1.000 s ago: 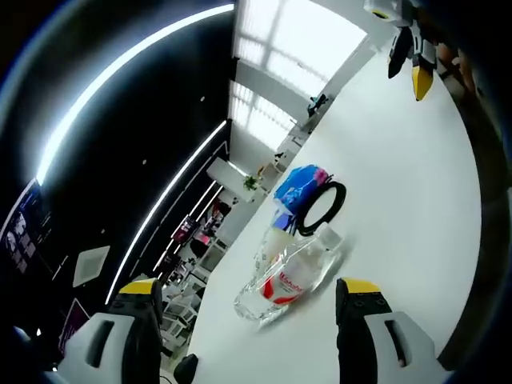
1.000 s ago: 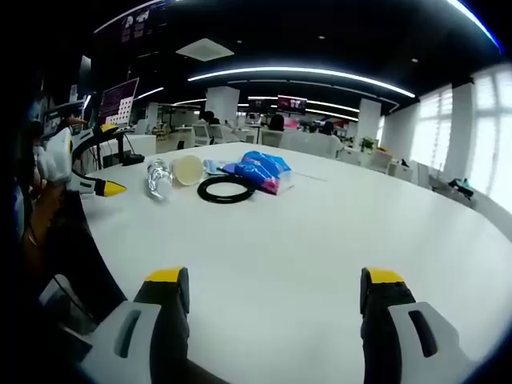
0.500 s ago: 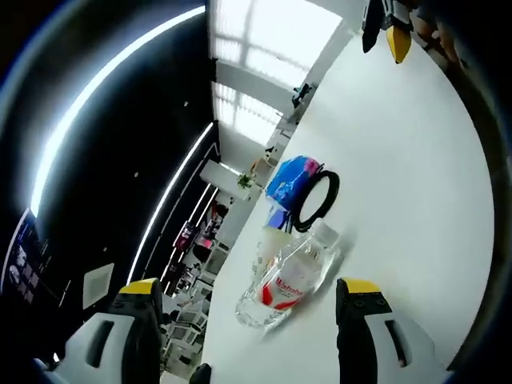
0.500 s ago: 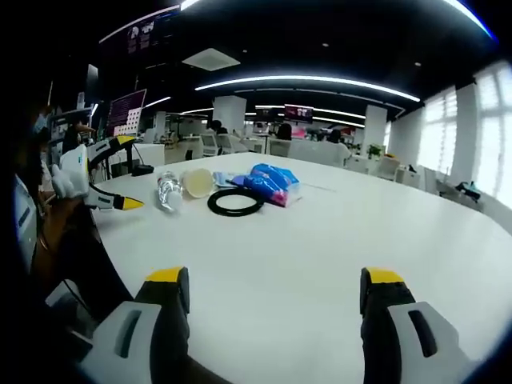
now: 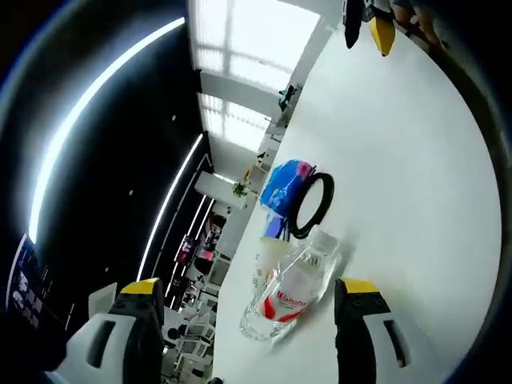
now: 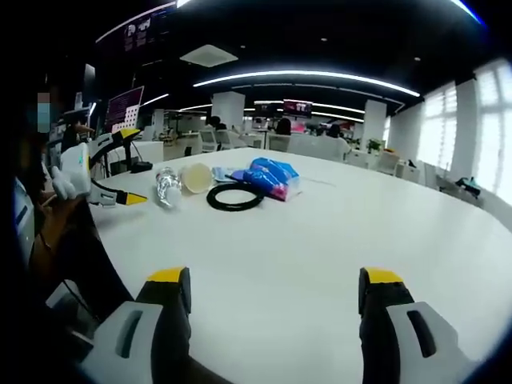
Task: Arrange the tabletop items into an orderly group along one side of the table until the central work area is clear of visible clutter.
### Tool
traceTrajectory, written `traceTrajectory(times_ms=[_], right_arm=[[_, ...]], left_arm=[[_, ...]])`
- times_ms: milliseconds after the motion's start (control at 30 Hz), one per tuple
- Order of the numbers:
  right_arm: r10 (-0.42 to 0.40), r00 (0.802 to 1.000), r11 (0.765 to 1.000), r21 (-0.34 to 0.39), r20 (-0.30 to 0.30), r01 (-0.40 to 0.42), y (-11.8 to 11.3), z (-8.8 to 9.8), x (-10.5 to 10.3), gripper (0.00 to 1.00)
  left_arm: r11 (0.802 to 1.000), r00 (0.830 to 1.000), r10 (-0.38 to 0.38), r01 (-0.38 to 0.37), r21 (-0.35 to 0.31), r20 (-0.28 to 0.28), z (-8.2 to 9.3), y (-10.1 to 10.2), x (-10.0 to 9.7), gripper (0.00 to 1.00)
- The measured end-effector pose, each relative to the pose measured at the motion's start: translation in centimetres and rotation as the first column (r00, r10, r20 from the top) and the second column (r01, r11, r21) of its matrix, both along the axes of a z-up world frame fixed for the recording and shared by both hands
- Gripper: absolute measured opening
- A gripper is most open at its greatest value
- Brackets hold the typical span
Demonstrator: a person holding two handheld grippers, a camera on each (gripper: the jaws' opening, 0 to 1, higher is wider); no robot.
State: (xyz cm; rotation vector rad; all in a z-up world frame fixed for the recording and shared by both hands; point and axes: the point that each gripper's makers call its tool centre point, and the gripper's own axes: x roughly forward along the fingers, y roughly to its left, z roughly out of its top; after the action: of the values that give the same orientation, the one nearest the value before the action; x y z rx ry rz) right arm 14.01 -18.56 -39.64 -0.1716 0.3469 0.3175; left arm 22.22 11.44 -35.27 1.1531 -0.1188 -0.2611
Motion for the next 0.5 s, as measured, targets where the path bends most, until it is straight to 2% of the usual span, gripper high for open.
traceTrajectory(times_ms=[133,167,500], right_arm=[[0.006,1.000,1.000,0.001,0.005,-0.006,0.3,0.2,0.0,0.83],[0.004,1.000,1.000,-0.001,-0.005,-0.004,0.2,-0.1,0.0,0.83],[0.001,1.000,1.000,0.006,0.003,-0.001,0.2,0.0,0.0,0.82]], left_arm=[[1.000,1.000,-0.014,0.014,0.011,0.003,0.1,-0.3,0.1,0.86],[0.998,0.999,-0.048,0.047,0.032,0.021,0.3,-0.9,0.2,0.86],[0.990,0.995,-0.102,0.100,0.104,0.015,-0.2,-2.4,0.5,0.86]])
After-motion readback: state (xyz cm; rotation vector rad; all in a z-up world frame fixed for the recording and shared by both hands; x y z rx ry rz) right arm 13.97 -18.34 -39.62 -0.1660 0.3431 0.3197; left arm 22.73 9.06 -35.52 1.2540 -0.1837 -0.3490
